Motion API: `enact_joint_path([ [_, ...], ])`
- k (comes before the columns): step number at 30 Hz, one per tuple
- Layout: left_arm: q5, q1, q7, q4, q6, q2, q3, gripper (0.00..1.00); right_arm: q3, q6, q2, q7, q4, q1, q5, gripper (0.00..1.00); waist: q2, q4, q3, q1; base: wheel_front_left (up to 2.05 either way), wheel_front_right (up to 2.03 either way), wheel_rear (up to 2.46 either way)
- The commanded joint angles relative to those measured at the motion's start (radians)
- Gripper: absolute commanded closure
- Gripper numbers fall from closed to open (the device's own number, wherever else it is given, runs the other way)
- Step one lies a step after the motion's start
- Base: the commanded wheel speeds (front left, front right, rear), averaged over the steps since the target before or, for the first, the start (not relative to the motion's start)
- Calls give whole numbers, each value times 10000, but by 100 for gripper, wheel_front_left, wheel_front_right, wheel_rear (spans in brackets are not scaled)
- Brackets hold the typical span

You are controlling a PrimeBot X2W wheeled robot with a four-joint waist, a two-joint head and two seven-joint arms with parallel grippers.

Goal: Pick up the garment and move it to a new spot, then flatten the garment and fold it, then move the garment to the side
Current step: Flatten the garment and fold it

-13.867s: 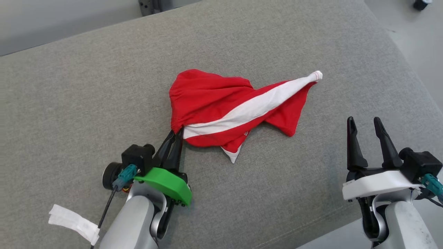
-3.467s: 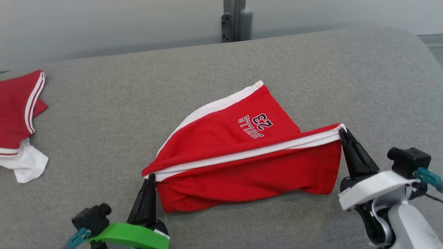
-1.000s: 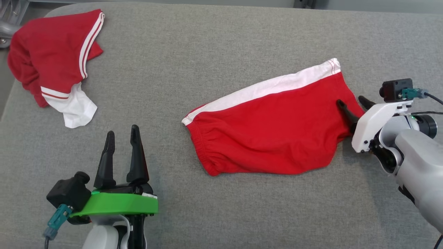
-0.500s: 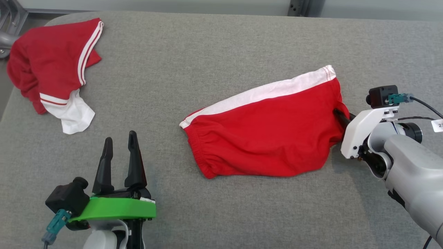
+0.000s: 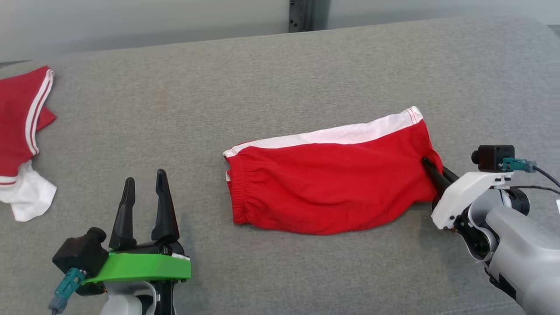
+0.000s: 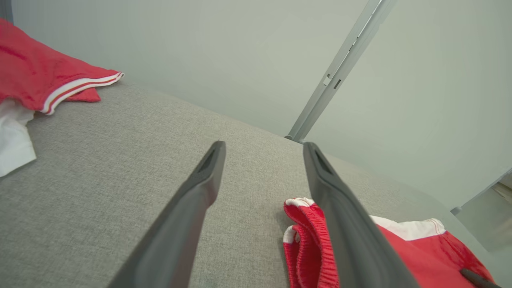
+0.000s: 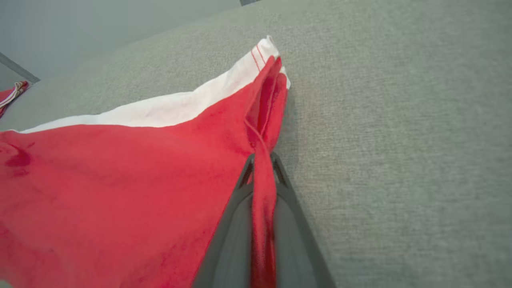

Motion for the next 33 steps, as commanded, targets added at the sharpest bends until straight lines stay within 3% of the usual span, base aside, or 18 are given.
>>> enact_joint_path([
  [1, 80, 148, 35, 0, 19, 77, 29, 0, -111, -14, -31, -151, -50, 194, 112, 100, 0, -780, -173, 0, 0, 0, 0],
  [7, 114, 132, 66, 41, 78, 170, -25, 0, -523, -12, 159, -400, -38, 547, 209, 100, 0, -1156, -231, 0, 0, 0, 0],
  [13, 73, 248, 129, 156, 65, 198, -122, 0, -871, -12, 358, -489, -75, 680, 82, 100, 0, -1050, -493, 0, 0, 0, 0],
  [24, -134, 572, 83, 228, 103, 112, -145, 0, -749, -11, 832, -314, -1308, 89, -692, 100, 0, -238, -1186, 0, 0, 0, 0],
  [33, -198, 587, 53, 197, 92, 32, -248, 0, -339, -11, 2106, 425, -1158, -471, -1294, 100, 0, 728, -1201, 0, 0, 0, 0],
])
